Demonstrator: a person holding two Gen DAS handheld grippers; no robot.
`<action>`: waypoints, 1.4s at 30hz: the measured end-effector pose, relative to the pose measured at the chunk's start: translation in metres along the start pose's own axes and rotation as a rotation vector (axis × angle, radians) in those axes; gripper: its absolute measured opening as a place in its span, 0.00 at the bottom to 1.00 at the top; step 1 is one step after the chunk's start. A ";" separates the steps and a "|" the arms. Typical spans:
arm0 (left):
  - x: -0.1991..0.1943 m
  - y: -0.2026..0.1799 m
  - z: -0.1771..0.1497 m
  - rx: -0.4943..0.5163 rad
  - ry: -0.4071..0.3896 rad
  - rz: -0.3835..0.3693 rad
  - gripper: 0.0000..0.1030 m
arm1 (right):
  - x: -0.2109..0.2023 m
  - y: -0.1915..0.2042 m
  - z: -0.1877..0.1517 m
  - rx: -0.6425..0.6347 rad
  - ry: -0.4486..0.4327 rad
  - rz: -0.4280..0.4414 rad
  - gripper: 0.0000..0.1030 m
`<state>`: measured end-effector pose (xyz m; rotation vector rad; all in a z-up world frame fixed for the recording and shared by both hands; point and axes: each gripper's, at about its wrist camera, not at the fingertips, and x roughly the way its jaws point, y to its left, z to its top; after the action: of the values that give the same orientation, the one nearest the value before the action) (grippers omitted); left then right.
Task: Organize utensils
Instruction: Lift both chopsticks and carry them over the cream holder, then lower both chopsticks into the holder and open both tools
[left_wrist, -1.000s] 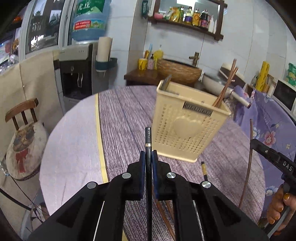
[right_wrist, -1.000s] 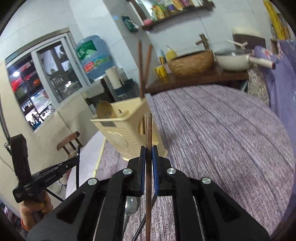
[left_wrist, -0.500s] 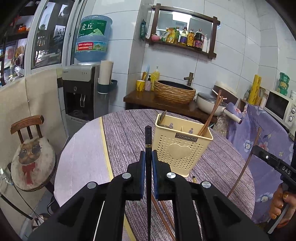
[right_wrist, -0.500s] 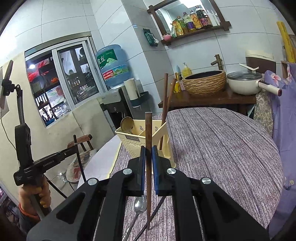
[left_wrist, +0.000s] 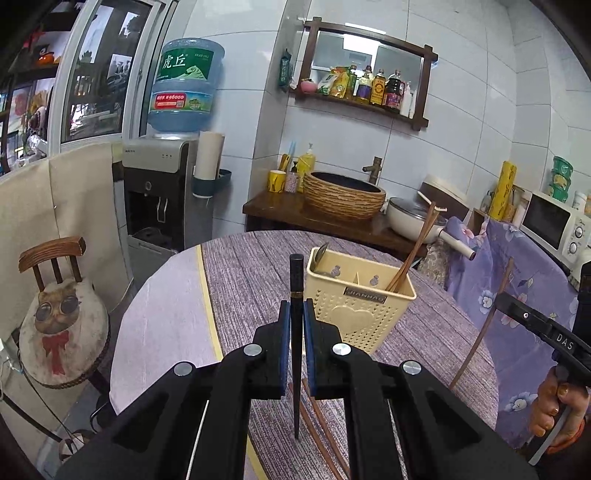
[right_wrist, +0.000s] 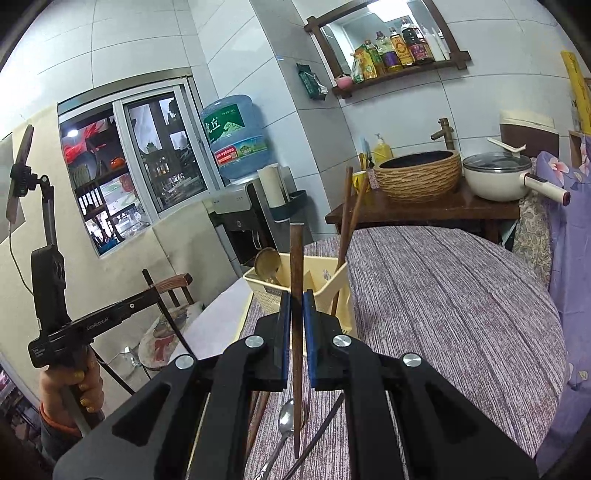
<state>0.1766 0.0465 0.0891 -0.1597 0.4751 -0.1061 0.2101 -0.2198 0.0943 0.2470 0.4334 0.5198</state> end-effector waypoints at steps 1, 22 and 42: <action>-0.002 0.000 0.004 0.001 -0.008 -0.004 0.08 | 0.000 0.002 0.004 -0.007 -0.006 0.000 0.08; -0.009 -0.043 0.144 0.051 -0.177 -0.114 0.08 | 0.022 0.044 0.132 -0.096 -0.186 -0.035 0.08; 0.101 -0.044 0.085 0.034 -0.053 -0.035 0.08 | 0.095 0.027 0.075 -0.137 -0.172 -0.196 0.08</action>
<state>0.3027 -0.0001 0.1264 -0.1373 0.4180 -0.1443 0.3070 -0.1562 0.1374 0.1146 0.2502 0.3308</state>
